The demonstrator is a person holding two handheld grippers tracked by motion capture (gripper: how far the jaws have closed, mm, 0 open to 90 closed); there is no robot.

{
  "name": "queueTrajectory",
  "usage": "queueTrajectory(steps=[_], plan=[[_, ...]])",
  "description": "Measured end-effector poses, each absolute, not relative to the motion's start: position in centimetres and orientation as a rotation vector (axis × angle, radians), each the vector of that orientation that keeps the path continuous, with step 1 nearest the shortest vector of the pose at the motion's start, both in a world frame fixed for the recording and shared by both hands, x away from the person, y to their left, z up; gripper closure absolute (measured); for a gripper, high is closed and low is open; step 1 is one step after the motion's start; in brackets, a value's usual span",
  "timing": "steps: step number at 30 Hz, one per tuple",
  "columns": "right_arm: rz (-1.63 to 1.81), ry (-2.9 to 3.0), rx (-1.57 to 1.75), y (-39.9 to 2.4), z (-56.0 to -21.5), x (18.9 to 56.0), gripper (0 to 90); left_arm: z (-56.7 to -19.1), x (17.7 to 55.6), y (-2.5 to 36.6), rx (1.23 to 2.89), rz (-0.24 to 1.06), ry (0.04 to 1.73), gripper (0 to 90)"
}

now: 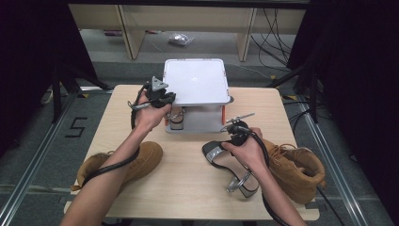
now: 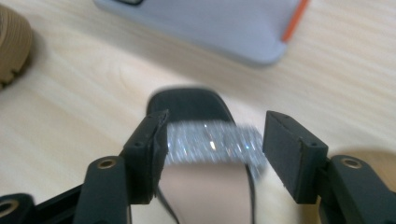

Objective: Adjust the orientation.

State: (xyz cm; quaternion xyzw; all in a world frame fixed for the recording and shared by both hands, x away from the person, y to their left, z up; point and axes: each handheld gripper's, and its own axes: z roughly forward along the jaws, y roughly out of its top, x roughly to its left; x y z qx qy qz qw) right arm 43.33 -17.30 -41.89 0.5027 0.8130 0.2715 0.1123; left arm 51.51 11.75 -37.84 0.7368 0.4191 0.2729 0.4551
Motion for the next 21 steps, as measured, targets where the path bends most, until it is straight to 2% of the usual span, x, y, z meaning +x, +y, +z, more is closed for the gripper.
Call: queueTrajectory(steps=[1, 10, 21], plan=[[0.797, 2.384, 1.509, -17.8, -41.8, 42.8, 40.2, -37.9, 51.5, 11.7, 1.821, 0.676, 1.03, 88.9], [0.712, 2.428, 1.498, -21.0, -41.7, 40.6, 37.4, -38.0, 51.3, 11.5, 1.811, 0.689, 1.042, 89.5], [0.649, 2.472, 1.547, -21.9, -41.4, 39.5, 35.6, -37.9, 51.5, 11.6, 1.817, 0.671, 1.045, 89.6]])
